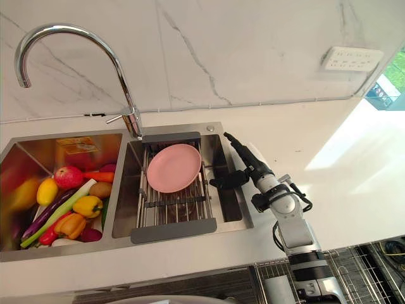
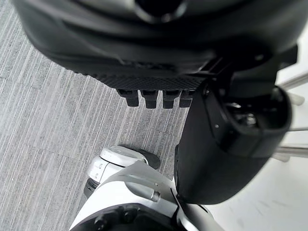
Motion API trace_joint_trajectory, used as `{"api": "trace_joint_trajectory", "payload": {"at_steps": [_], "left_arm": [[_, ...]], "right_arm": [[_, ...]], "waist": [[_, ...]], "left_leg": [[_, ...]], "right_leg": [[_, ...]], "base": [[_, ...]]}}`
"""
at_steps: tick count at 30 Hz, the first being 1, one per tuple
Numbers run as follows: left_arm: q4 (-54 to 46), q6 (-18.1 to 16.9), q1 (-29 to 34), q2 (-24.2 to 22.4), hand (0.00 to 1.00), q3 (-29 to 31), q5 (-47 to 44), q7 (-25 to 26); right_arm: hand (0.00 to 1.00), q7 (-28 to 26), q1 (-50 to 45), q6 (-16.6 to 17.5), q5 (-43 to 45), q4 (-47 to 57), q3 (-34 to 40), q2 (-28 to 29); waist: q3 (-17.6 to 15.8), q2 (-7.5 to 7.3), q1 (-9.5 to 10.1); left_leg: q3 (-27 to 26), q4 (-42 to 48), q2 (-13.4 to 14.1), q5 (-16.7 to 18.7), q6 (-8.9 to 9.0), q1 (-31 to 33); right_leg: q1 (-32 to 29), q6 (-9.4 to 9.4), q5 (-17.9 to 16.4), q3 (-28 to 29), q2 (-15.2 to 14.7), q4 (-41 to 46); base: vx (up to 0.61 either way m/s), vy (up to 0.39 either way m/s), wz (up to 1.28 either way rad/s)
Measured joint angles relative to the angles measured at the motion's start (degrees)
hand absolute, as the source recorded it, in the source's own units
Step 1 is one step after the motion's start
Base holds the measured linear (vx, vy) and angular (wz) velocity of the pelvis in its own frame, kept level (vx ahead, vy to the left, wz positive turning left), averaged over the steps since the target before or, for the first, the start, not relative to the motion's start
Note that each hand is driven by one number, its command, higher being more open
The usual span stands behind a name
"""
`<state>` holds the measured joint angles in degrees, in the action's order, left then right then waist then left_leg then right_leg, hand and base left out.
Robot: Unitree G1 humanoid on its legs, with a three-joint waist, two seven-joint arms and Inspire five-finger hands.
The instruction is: Walk over to the sink, pick up the cup, carry it to the dishwasher, place the cup inside the dishwasher, then close the dishwasher door
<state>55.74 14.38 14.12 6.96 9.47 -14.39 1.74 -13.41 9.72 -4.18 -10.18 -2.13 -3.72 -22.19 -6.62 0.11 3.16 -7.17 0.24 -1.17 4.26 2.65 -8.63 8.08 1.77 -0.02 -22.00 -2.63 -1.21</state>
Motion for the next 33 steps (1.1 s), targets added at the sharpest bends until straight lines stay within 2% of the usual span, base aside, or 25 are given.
{"api": "trace_joint_trajectory", "payload": {"at_steps": [12,16,23,28,33], "left_arm": [[-1.74,0.21,0.29,-0.15,1.0,0.1,1.13,-0.4],[-1.96,0.24,0.28,-0.15,1.0,0.18,2.27,-0.63],[-1.98,0.38,0.28,-0.07,1.0,0.24,2.69,-0.69],[-2.36,0.38,0.27,0.02,1.0,0.23,2.71,-0.85],[-3.39,0.74,0.38,0.49,1.0,0.23,2.72,-0.85]], "right_arm": [[1.0,4.63,3.75,0.06,-3.44,-5.31,-4.52,3.96],[1.0,4.61,3.75,0.06,-3.56,-5.6,-4.65,5.27],[1.0,4.22,3.75,1.13,-11.84,-5.66,-6.93,5.51],[1.0,2.55,3.87,1.26,-12.61,-5.66,-7.08,5.33],[1.0,1.92,4.95,1.26,-13.89,-5.65,-8.27,4.39]], "waist": [[-0.25,-0.16,1.09],[-0.3,-0.23,1.5],[-0.44,-0.45,1.81],[-0.58,-0.7,2.23],[-1.15,-1.69,2.27]], "left_leg": [[3.24,-2.28,-0.29,-2.67,-0.52,0.07],[3.45,-3.24,-0.39,-3.33,-1.51,-0.06],[3.41,-4.0,-0.58,-3.6,-1.91,-0.37],[3.59,-4.02,-0.71,-3.6,-1.91,-0.37],[3.65,-3.95,-0.83,-3.59,-1.88,-0.4]], "right_leg": [[0.53,0.0,-0.03,-3.51,-0.18,-0.07],[0.53,-0.01,-0.04,-3.97,-0.24,-0.1],[0.51,-0.01,-0.04,-4.09,-0.41,-0.08],[0.5,0.04,-0.07,-4.46,-0.58,0.04],[0.5,0.16,-0.15,-4.55,-0.76,0.32]], "base": [[-0.05,-0.01,0.15],[-0.06,0.012,0.07],[0.0,0.019,0.01],[0.01,0.011,0.03],[-0.01,0.005,0.01]]}}
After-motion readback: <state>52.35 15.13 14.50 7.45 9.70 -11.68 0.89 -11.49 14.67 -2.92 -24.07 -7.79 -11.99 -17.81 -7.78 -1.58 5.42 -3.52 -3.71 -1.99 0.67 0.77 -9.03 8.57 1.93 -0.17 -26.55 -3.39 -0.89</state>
